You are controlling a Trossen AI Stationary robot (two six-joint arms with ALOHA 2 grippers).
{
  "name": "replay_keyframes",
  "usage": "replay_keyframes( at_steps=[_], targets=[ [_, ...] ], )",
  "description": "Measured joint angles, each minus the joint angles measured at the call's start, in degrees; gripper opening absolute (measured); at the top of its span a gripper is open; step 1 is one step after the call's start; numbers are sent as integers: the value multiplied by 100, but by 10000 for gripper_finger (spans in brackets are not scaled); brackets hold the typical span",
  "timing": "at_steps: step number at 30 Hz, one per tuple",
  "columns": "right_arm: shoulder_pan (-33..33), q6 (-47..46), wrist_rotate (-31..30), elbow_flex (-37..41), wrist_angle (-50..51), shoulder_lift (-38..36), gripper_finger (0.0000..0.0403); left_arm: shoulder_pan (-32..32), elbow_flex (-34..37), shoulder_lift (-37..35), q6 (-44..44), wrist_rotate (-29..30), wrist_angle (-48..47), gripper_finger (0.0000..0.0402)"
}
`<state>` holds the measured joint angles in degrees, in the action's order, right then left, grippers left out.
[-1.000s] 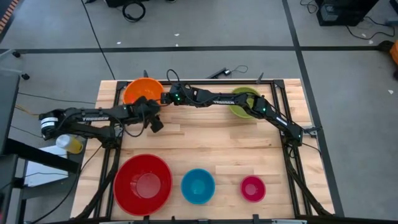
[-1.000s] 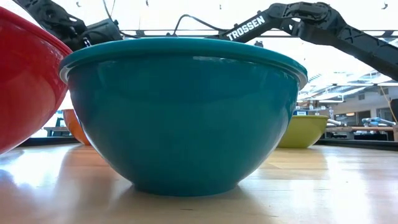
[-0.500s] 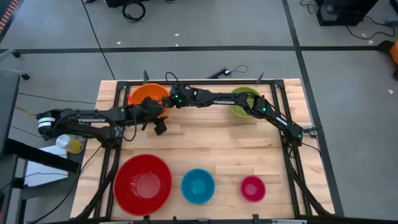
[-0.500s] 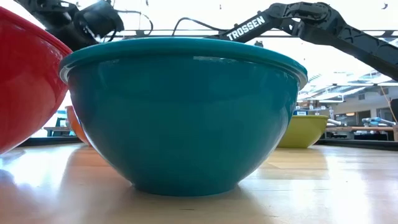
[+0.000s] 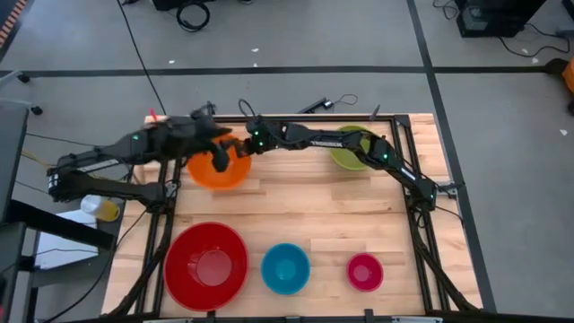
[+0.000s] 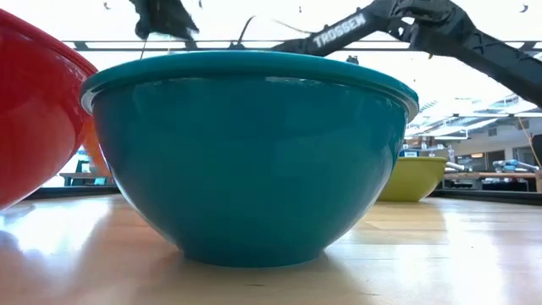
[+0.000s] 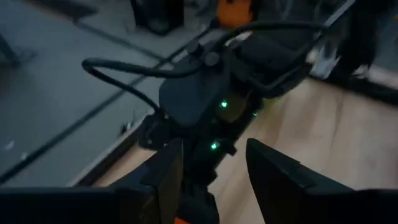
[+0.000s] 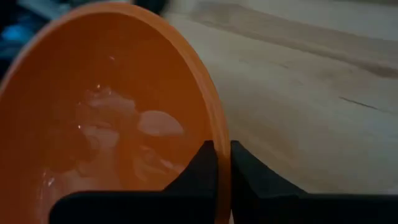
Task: Nest bowls inside each other
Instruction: Stack the orange bowl on top of the red bowl
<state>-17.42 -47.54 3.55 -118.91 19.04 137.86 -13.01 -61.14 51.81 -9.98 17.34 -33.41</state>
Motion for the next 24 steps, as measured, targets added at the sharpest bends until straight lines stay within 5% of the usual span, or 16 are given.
replay_keyframes(
  at_steps=[7,15,24],
  targets=[
    [341,1078,833,-41,-8,-1050,23,-5,-689,-289,215,1329,-89,176],
    [1364,2034,811,-13,571,-1236,23,20,-681,-312,-1080,1418,-292,176],
    [2319,2766,345,-25,-33,-938,25,307,-679,-282,-1896,1288,-319,176]
  ],
)
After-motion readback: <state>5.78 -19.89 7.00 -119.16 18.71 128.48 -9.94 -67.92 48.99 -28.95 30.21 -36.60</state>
